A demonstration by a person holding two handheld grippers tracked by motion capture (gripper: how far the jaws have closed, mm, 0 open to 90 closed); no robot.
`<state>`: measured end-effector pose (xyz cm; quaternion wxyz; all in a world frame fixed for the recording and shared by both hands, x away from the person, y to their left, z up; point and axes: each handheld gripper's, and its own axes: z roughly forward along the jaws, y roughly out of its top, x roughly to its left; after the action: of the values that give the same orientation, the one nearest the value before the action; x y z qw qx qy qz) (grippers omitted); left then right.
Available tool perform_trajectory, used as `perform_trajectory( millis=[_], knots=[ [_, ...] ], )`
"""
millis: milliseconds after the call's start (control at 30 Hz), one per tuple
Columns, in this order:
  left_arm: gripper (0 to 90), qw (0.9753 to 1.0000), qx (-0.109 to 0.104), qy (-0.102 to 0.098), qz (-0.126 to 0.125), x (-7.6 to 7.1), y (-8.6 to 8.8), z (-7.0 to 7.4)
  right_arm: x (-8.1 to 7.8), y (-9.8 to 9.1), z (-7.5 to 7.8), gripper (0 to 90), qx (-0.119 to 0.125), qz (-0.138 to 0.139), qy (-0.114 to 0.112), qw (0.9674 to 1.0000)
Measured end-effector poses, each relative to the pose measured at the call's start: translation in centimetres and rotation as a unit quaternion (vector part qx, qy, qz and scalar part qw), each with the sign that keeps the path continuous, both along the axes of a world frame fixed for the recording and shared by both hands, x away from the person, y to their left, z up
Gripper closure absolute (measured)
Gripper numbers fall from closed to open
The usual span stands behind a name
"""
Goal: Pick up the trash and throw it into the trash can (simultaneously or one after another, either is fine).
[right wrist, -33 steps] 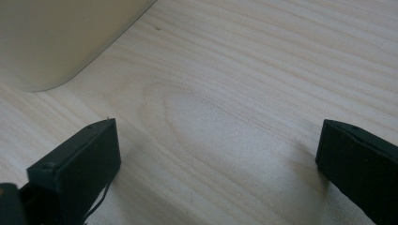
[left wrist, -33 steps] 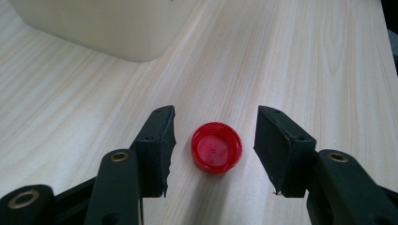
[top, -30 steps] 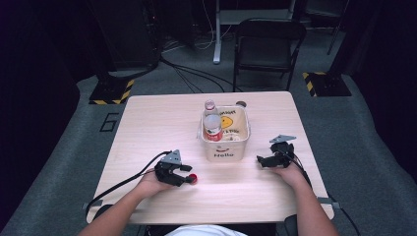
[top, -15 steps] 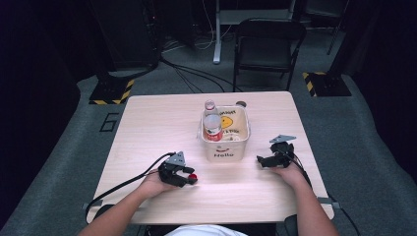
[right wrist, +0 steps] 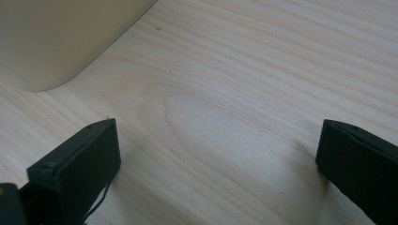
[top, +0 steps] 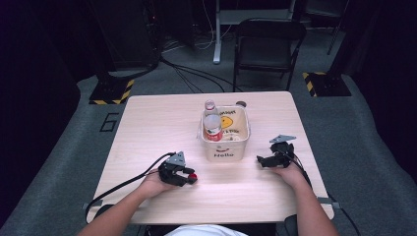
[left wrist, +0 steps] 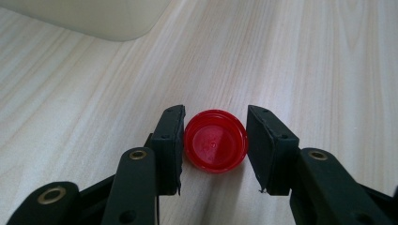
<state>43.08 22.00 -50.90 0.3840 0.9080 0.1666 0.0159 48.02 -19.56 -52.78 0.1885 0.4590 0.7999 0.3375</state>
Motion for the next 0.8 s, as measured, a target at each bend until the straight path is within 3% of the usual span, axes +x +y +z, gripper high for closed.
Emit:
perform_trajectory(
  millis=[300,400,533,600,700,800],
  knots=[
    [58.2,0.9998,-0.016,-0.007,0.009,0.0,0.6,1.3,0.0,0.0,0.0,0.0,-0.001,0.001,-0.001,1.0],
    [58.2,0.9994,-0.033,-0.004,0.015,0.2,0.9,2.4,0.0,0.0,0.0,0.0,-0.001,0.001,-0.001,1.0],
    [58.3,0.9992,-0.036,-0.012,0.012,0.1,0.7,3.7,0.0,0.0,0.0,0.0,-0.001,0.001,-0.001,1.0],
    [58.4,0.9987,-0.048,-0.001,0.015,0.2,0.7,4.0,0.0,0.0,0.0,0.0,-0.002,0.0,-0.002,1.0],
    [58.4,0.9993,-0.03,-0.002,0.022,0.3,0.4,4.3,0.0,0.0,0.0,0.0,-0.002,0.0,-0.002,1.0],
    [58.4,0.9995,-0.024,-0.003,0.021,0.5,0.2,4.7,0.0,0.0,0.0,0.0,-0.002,0.0,-0.002,1.0]
  ],
)
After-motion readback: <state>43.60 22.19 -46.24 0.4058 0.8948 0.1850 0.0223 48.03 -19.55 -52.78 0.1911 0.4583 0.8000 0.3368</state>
